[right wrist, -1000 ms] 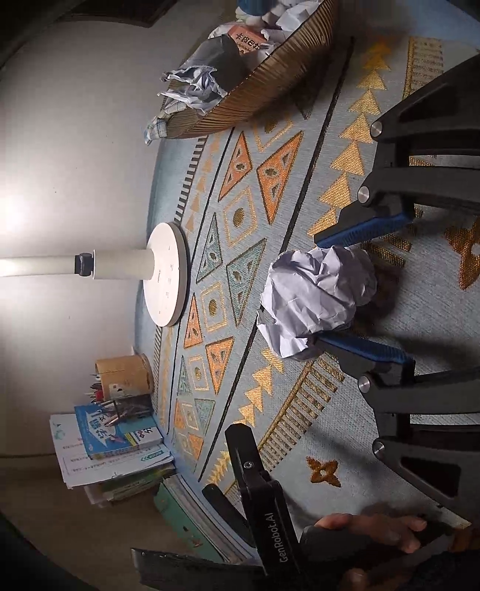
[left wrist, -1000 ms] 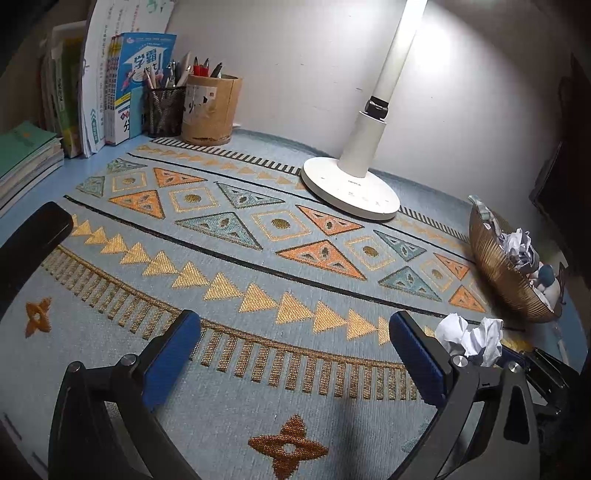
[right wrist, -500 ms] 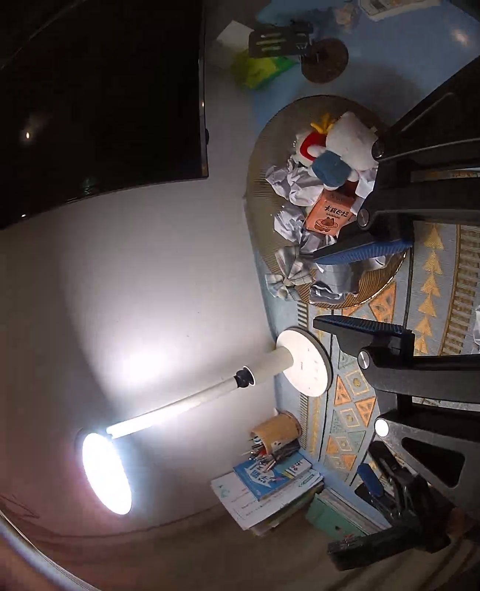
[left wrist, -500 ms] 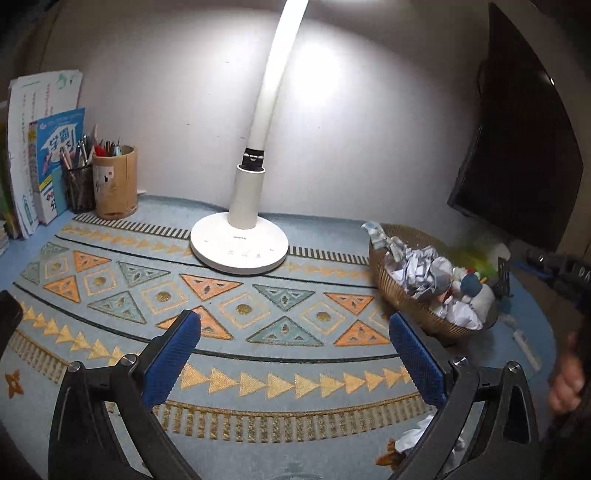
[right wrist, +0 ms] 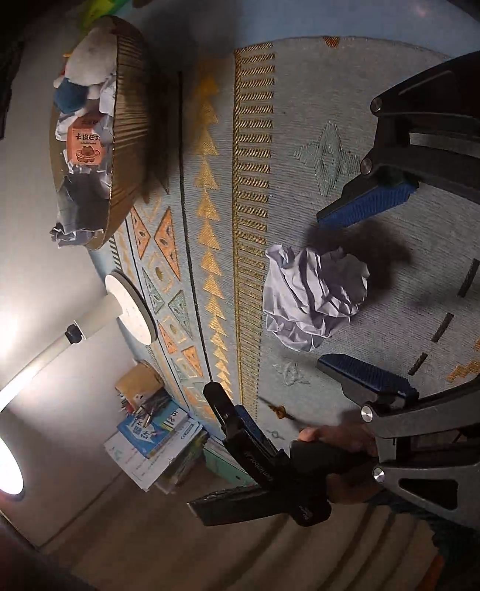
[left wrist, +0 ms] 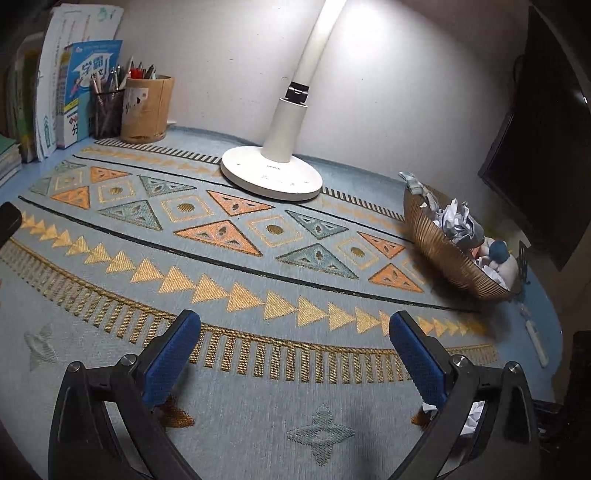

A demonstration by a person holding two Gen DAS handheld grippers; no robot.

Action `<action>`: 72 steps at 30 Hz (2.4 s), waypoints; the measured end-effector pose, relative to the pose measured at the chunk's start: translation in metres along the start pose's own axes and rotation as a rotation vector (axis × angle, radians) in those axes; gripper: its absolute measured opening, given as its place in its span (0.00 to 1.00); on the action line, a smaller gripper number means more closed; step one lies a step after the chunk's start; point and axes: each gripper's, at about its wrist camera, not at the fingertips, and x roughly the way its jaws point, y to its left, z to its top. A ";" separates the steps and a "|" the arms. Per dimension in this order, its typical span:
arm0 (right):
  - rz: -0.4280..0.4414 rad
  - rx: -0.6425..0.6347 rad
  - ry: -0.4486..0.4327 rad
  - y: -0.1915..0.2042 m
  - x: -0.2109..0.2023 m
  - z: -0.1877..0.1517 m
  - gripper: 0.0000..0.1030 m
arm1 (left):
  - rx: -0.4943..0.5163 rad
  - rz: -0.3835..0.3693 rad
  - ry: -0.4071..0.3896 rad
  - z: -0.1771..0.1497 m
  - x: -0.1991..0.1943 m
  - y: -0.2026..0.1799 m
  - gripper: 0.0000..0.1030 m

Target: Organize objects

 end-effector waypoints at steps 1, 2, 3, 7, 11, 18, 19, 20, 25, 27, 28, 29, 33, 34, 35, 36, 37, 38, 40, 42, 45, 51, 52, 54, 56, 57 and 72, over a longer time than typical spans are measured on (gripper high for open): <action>-0.015 -0.005 -0.003 0.002 0.003 0.002 0.67 | -0.005 0.009 -0.006 0.000 -0.001 0.001 0.99; -0.039 -0.011 -0.003 0.003 0.006 0.004 0.67 | -0.010 0.011 -0.009 0.000 -0.001 0.002 0.99; -0.060 -0.013 -0.003 0.003 0.009 0.007 0.67 | -0.014 0.008 -0.007 0.000 -0.001 0.003 0.99; -0.022 -0.007 0.025 0.003 0.019 0.010 0.46 | -0.007 0.014 -0.010 0.000 -0.002 0.002 0.99; -0.093 -0.062 -0.039 0.014 0.000 0.017 0.45 | 0.028 0.022 -0.014 -0.001 -0.003 -0.004 0.99; -0.317 -0.030 -0.372 -0.009 -0.083 0.111 0.45 | 0.094 0.037 -0.025 -0.004 -0.005 -0.017 0.99; -0.351 0.011 -0.397 -0.020 -0.087 0.128 0.45 | 0.099 0.033 -0.024 -0.004 -0.005 -0.018 0.99; -0.369 0.058 -0.416 -0.032 -0.089 0.145 0.45 | 0.105 0.024 -0.019 -0.003 -0.004 -0.019 0.99; -0.381 0.183 -0.462 -0.073 -0.078 0.222 0.46 | 0.113 -0.002 -0.025 0.013 -0.004 -0.021 0.99; -0.401 0.201 -0.438 -0.082 -0.062 0.246 0.48 | 0.123 0.008 -0.026 0.018 -0.001 -0.019 0.99; -0.419 0.202 -0.410 -0.088 -0.054 0.255 0.52 | 0.128 0.017 -0.028 0.019 0.000 -0.018 0.99; -0.450 0.209 -0.382 -0.093 -0.047 0.260 0.62 | 0.133 0.029 -0.026 0.020 0.002 -0.016 0.99; -0.418 0.240 -0.384 -0.097 -0.051 0.235 0.63 | 0.118 0.050 -0.012 0.018 0.002 -0.002 0.99; -0.398 0.238 -0.373 -0.092 -0.053 0.224 0.64 | 0.107 0.050 -0.011 0.017 0.001 0.001 0.99; -0.384 0.230 -0.358 -0.085 -0.054 0.213 0.64 | 0.098 0.048 -0.010 0.017 -0.001 0.005 0.99; -0.371 0.215 -0.346 -0.077 -0.056 0.199 0.64 | 0.091 0.045 -0.008 0.017 -0.003 0.008 0.99; -0.359 0.195 -0.333 -0.065 -0.057 0.186 0.64 | 0.087 0.044 -0.007 0.017 -0.005 0.009 0.99; -0.344 0.163 -0.325 -0.050 -0.057 0.173 0.64 | 0.086 0.043 -0.007 0.018 -0.007 0.010 0.99; -0.331 0.092 -0.314 -0.017 -0.054 0.146 0.65 | 0.098 0.036 -0.002 0.018 -0.010 0.010 0.99; -0.337 0.035 -0.276 0.016 -0.039 0.124 0.65 | 0.125 0.029 0.007 0.019 -0.012 0.008 0.99; -0.349 -0.042 -0.202 0.052 -0.004 0.099 0.65 | 0.161 0.036 0.010 0.023 -0.015 0.009 0.99; -0.396 -0.060 -0.109 0.072 0.073 0.075 0.65 | 0.204 0.130 0.021 0.027 -0.002 0.028 0.99; -0.415 -0.059 -0.103 0.073 0.082 0.075 0.65 | 0.201 0.146 0.029 0.026 0.002 0.032 0.99; -0.428 -0.042 -0.090 0.071 0.096 0.071 0.65 | 0.185 0.154 0.051 0.022 0.009 0.039 0.99; -0.451 -0.037 -0.082 0.069 0.107 0.067 0.65 | 0.166 0.139 0.053 0.023 0.009 0.043 0.99; -0.473 -0.035 -0.075 0.068 0.112 0.064 0.65 | 0.160 0.137 0.052 0.023 0.009 0.045 0.99; -0.605 -0.171 -0.066 0.091 0.123 0.059 0.82 | 0.148 0.257 0.164 0.019 0.030 0.048 0.99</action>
